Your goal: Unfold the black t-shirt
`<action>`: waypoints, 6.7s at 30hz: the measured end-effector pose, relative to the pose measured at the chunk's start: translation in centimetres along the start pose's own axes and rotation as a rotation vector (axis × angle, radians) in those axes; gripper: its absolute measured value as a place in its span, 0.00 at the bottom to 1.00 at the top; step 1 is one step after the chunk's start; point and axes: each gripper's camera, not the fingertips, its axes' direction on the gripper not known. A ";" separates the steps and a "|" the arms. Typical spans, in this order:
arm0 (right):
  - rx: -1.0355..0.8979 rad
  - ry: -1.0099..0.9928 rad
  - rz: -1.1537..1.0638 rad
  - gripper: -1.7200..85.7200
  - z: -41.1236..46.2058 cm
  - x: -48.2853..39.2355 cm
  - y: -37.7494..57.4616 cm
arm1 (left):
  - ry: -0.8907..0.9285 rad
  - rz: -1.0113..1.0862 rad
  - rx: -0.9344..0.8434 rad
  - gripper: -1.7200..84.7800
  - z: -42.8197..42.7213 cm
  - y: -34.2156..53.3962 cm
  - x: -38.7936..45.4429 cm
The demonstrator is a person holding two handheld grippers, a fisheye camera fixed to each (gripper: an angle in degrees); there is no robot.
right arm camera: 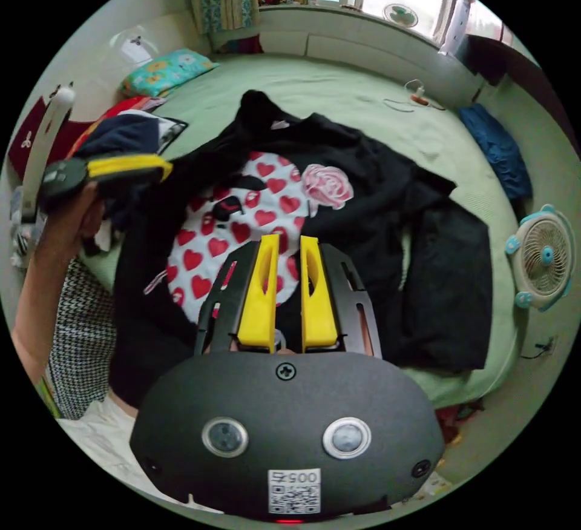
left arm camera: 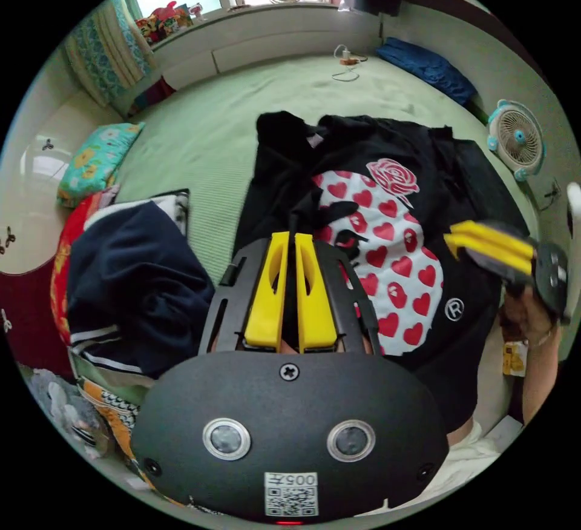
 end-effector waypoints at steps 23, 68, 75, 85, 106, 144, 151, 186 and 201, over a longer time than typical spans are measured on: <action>-0.079 0.009 0.164 0.09 -0.8 1.0 1.5 | -0.327 -0.303 -0.111 0.07 -7.2 -4.0 -11.1; -0.163 0.089 0.213 0.01 -19.5 -16.1 8.7 | 0.125 -0.265 -0.062 0.01 -33.5 25.4 7.1; -0.162 0.098 0.202 0.01 -19.1 -17.5 8.0 | 0.135 -0.257 -0.066 0.01 -33.2 26.0 7.4; -0.167 0.102 0.201 0.01 -18.1 -17.9 6.6 | 0.174 -0.256 -0.063 0.01 -32.2 25.4 7.9; -0.217 0.099 0.222 0.01 -10.8 -15.3 -0.9 | 0.147 -0.217 -0.139 0.01 -24.3 17.8 10.7; -0.356 0.061 0.272 0.01 -2.4 -11.3 -2.5 | 0.139 -0.167 -0.225 0.01 -18.7 14.6 15.4; -0.252 0.059 0.265 0.01 -8.9 -12.3 0.7 | 0.132 -0.157 -0.140 0.01 -24.3 16.8 16.0; 0.087 0.079 0.298 0.01 -26.6 -17.0 20.8 | 0.084 -0.232 0.038 0.01 -40.5 32.8 17.8; 0.131 0.233 0.276 0.01 -26.3 -18.1 26.8 | 0.067 -0.193 -0.014 0.02 -38.8 37.0 19.2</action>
